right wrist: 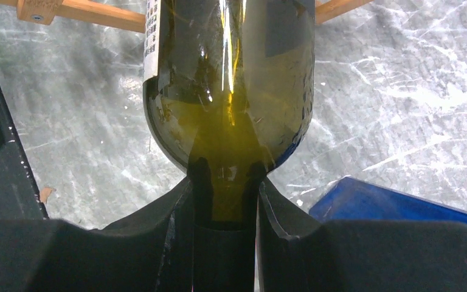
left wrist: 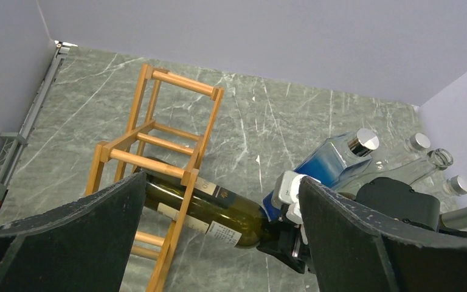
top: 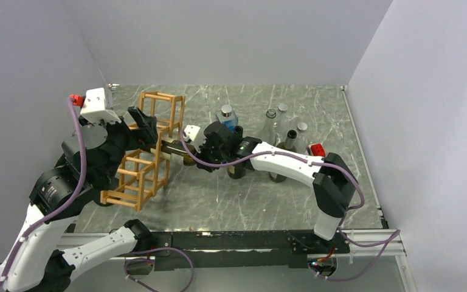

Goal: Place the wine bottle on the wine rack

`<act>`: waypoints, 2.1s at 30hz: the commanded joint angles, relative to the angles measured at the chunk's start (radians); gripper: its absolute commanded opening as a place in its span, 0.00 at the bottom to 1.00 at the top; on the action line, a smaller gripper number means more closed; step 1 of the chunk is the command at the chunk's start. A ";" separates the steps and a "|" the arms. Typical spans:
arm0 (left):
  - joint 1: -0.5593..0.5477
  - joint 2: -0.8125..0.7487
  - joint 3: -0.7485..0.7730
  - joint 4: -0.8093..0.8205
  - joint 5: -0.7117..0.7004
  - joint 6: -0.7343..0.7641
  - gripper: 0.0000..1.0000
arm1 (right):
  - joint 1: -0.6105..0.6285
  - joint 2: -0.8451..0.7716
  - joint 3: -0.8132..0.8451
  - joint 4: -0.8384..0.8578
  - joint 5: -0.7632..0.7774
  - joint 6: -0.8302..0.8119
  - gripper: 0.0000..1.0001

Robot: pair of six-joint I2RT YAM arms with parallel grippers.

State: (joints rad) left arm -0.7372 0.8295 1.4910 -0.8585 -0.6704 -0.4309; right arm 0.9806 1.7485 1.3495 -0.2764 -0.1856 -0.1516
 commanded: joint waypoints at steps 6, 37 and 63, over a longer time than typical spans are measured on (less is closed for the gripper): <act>0.002 0.010 0.020 -0.004 0.015 0.004 0.99 | 0.003 0.028 0.145 0.156 -0.061 -0.063 0.00; 0.001 0.025 0.001 0.004 0.003 0.035 0.99 | 0.034 0.080 0.100 0.395 -0.053 -0.254 0.00; 0.001 0.039 0.038 -0.018 0.008 0.026 0.99 | 0.035 0.295 0.504 0.096 -0.029 -0.138 0.00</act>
State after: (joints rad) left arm -0.7372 0.8566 1.4914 -0.8822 -0.6666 -0.4088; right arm 1.0061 2.0693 1.7679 -0.3153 -0.1844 -0.3302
